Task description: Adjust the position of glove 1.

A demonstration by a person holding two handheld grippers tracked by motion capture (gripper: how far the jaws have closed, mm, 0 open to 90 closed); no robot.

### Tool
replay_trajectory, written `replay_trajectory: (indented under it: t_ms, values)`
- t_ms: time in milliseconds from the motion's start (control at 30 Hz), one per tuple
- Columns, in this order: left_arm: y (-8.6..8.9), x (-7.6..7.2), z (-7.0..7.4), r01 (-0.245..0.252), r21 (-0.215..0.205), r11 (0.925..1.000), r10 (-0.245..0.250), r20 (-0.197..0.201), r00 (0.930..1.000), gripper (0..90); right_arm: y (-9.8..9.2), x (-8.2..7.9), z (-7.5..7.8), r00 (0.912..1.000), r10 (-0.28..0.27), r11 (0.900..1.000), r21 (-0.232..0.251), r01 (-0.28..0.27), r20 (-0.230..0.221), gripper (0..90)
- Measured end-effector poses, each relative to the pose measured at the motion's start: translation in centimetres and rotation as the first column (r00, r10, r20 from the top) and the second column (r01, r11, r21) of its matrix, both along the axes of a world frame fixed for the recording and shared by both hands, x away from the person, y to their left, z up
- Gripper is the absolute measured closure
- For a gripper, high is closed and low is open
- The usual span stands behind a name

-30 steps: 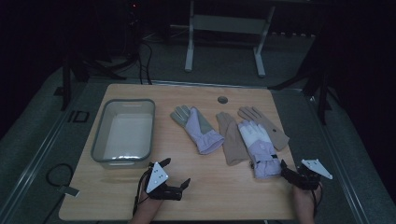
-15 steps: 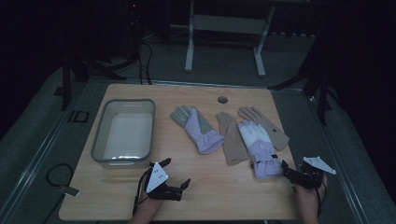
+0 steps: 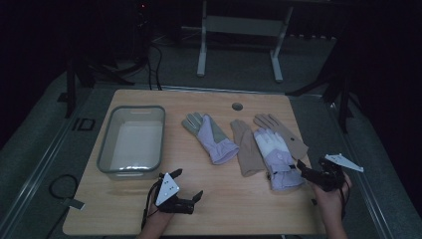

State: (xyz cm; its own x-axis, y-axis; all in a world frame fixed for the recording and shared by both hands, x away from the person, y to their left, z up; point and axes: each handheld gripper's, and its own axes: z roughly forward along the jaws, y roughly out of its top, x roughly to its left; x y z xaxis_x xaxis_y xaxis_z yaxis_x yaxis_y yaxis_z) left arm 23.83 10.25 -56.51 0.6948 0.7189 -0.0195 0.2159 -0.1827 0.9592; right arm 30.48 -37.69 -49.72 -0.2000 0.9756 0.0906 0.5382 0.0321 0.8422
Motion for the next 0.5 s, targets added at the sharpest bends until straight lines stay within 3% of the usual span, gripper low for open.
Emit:
replay_trajectory:
  t_ms: [367, 500]
  values:
    - [0.0, 0.0, 0.0, 0.002, -0.001, 1.0, -0.002, 0.001, 1.0, 0.0, 3.0, 2.1, 2.9, 0.9913, 0.128, 0.992, -0.02, -0.127, 0.03, 23.1]
    - [0.0, 0.0, 0.0, 0.003, -0.001, 1.0, -0.003, -0.003, 1.0, 0.0, 4.5, 3.1, 3.9, 0.9849, 0.171, 0.985, -0.041, -0.17, 0.026, 21.8]
